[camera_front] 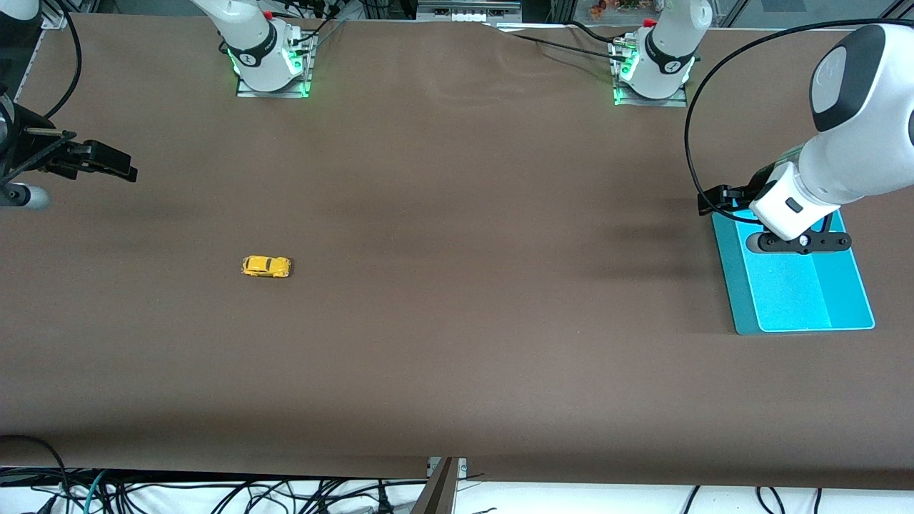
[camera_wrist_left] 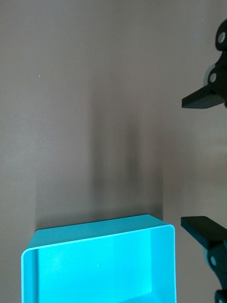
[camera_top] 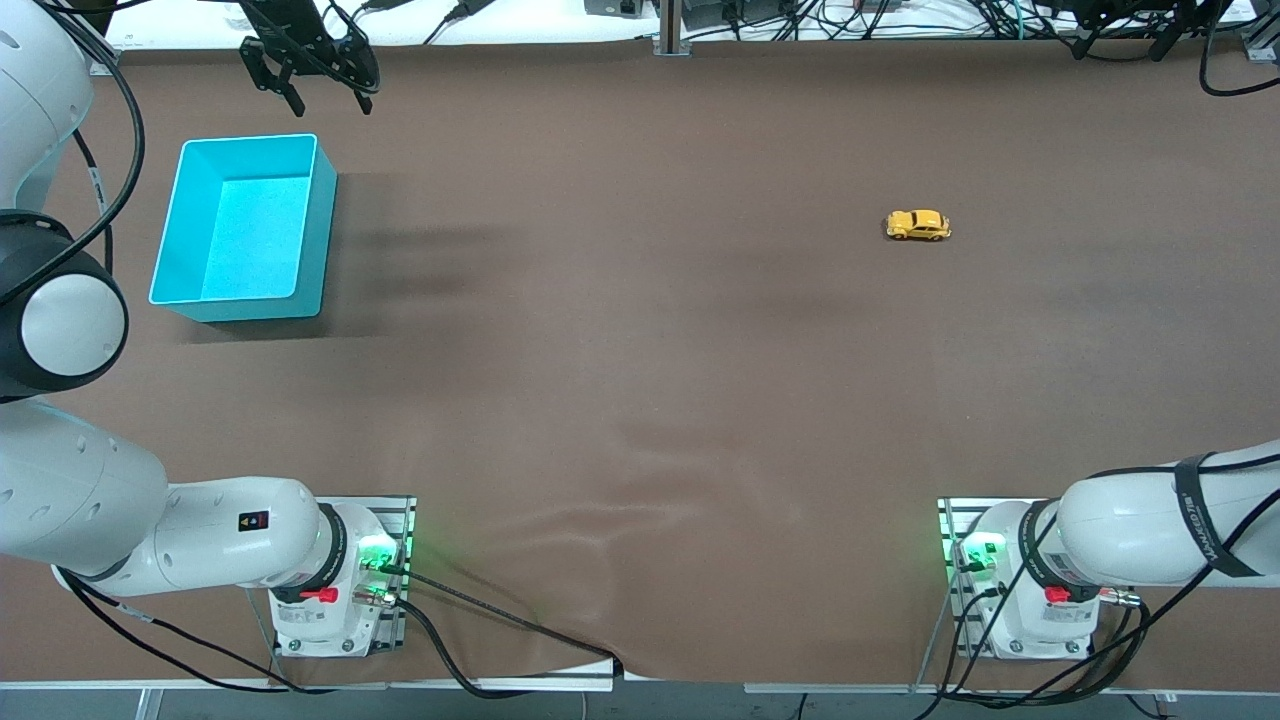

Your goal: Wind and store yellow beetle car

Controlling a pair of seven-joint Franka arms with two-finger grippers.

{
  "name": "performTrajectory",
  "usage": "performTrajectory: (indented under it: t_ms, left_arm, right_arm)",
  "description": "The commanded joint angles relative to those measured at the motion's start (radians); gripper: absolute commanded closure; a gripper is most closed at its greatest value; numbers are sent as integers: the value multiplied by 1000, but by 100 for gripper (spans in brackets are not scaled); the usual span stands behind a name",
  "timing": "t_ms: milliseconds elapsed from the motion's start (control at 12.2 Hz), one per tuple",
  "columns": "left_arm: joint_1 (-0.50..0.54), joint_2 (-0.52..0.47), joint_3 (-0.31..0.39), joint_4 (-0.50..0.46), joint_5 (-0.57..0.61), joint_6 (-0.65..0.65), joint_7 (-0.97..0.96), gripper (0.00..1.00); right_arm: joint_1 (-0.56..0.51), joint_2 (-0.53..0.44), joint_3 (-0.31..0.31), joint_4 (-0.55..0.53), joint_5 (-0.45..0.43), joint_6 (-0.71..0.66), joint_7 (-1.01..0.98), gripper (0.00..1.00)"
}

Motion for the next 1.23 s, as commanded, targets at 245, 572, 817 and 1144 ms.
performTrajectory:
  t_ms: [245, 572, 817, 1144]
  left_arm:
    - [-2, 10, -1, 23, 1, -13, 6, 0]
    - [-1, 8, -1, 24, 1, -13, 8, 0]
    - [1, -5, -4, 89, -6, -10, 2, 0]
    - [16, -112, -1, 46, -71, 38, 14, 0]
  right_arm:
    - [-1, 16, -2, 20, 7, -3, -4, 0]
    - [3, 19, 1, 20, 7, 8, -4, 0]
    - [8, 38, 4, 16, 6, 22, 7, 0]
    - [29, 106, 7, 2, 7, 14, -25, 0]
